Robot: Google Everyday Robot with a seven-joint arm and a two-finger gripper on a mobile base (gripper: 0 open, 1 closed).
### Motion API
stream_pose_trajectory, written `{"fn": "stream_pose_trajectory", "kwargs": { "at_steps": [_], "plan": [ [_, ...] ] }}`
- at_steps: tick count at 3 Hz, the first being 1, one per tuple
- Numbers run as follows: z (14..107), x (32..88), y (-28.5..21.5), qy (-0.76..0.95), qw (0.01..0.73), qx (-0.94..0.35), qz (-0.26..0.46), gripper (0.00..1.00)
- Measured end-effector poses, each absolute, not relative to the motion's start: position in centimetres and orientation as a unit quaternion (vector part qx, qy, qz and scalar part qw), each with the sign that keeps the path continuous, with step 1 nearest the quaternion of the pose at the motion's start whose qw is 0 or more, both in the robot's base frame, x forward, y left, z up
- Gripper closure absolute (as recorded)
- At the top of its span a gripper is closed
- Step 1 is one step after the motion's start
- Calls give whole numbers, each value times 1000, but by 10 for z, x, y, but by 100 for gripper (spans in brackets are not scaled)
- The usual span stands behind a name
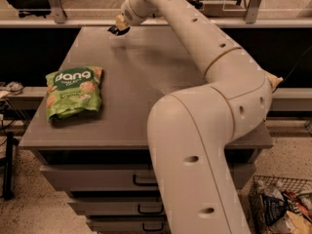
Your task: Move rxbar blueberry near green rice chip bag
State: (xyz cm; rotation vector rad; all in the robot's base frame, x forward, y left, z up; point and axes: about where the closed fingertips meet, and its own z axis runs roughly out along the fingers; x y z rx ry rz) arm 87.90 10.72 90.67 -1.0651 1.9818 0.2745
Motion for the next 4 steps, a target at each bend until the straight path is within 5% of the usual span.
{"fn": "stream_pose_trajectory", "kwargs": {
  "at_steps": [4],
  "plan": [
    [924,746,129,627,455,-601,196,100]
  ]
}}
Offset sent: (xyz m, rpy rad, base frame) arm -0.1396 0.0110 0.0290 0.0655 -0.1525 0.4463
